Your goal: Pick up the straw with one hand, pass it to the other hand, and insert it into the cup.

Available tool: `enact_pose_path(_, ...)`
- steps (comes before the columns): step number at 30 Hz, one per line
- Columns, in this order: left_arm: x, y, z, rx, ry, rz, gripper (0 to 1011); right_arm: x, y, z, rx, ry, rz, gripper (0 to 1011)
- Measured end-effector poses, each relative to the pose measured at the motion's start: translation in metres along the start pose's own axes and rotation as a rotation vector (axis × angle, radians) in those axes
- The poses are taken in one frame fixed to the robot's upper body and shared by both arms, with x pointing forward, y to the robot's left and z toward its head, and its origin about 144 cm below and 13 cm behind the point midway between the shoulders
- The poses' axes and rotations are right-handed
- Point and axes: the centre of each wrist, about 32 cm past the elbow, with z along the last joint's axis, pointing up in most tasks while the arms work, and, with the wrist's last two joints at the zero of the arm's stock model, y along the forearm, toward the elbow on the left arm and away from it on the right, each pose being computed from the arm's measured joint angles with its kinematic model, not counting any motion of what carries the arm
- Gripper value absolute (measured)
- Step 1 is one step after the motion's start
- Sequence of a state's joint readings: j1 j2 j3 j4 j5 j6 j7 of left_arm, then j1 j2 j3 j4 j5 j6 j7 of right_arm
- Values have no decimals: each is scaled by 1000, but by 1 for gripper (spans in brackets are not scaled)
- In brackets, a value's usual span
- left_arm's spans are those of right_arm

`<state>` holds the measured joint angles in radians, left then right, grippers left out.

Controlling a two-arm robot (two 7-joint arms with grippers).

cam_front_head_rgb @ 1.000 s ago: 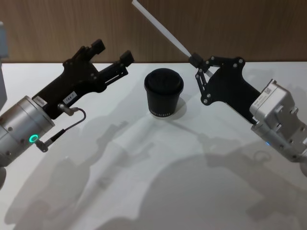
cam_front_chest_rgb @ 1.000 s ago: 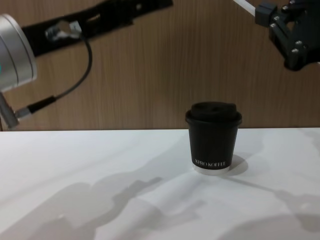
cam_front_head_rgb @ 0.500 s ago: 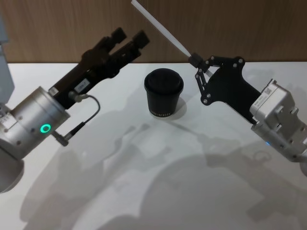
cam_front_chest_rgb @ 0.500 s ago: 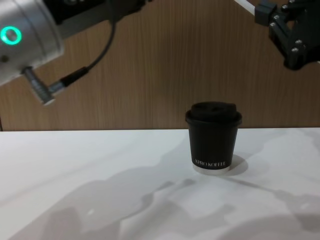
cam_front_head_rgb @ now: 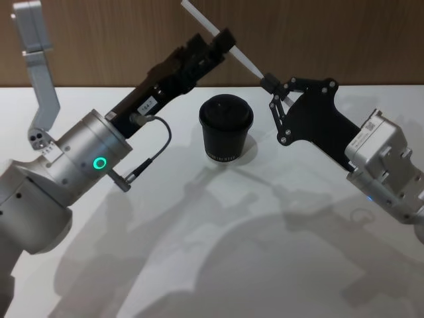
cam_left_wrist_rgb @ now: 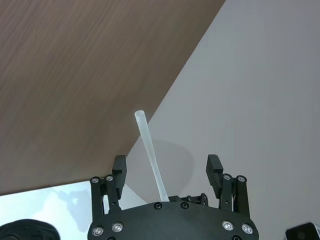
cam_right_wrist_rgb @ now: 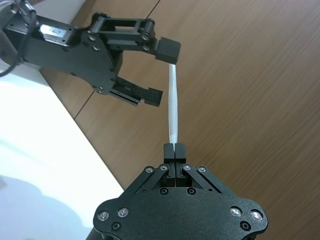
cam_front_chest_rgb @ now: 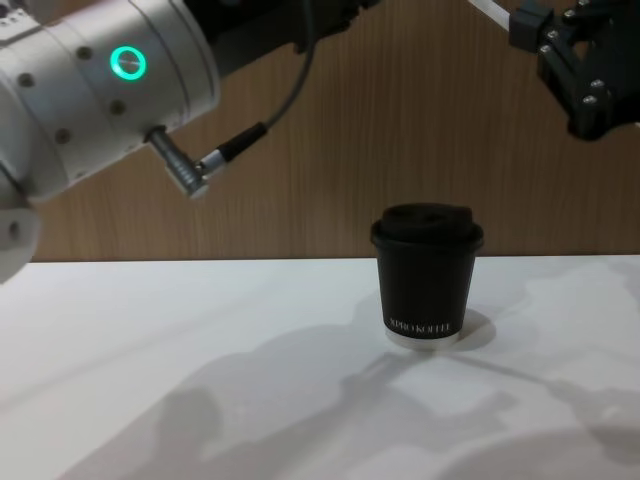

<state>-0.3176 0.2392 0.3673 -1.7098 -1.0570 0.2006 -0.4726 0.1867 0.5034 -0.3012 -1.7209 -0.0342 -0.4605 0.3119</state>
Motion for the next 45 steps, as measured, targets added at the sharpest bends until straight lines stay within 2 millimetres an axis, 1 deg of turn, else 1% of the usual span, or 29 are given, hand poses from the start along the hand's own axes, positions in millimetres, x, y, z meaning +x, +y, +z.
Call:
enact_pose_path(7,1,-13,-4,0,34,-8,1003,0,0,0,0,0,0,8)
enact_pose_path(17,2,-23,-7,1,57,-19,993,0,0,0,0,0,0,9)
enact_pose_path(18,2,-25,-7,1,60,-21,962,0,0,0,0,0,0,9)
enact_pose_path(20,2,-26,-7,1,62,-22,936,0,0,0,0,0,0,9)
enact_pose_path(21,2,-26,-8,1,64,-23,892,0,0,0,0,0,0,9)
enact_pose_path(23,2,-27,-8,1,66,-24,863,0,0,0,0,0,0,9)
enact_pose_path(25,2,-28,-8,1,68,-25,812,0,0,0,0,0,0,9)
enact_pose_path(27,2,-29,-8,1,70,-25,732,0,0,0,0,0,0,9)
enact_pose_path(30,2,-30,-8,1,71,-26,653,0,0,0,0,0,0,9)
enact_pose_path(33,2,-31,-9,1,73,-27,530,0,0,0,0,0,0,9)
enact_pose_path(36,2,-31,-9,1,74,-27,472,0,0,0,0,0,0,9)
enact_pose_path(37,2,-31,-9,1,74,-27,413,0,0,0,0,0,0,8)
enact_pose_path(40,2,-32,-9,1,75,-28,302,0,0,0,0,0,0,9)
enact_pose_path(43,2,-32,-9,1,76,-28,245,0,0,0,0,0,0,8)
enact_pose_path(44,2,-32,-9,1,76,-28,181,0,0,0,0,0,0,9)
enact_pose_path(45,2,-32,-9,1,76,-28,163,0,0,0,0,0,0,8)
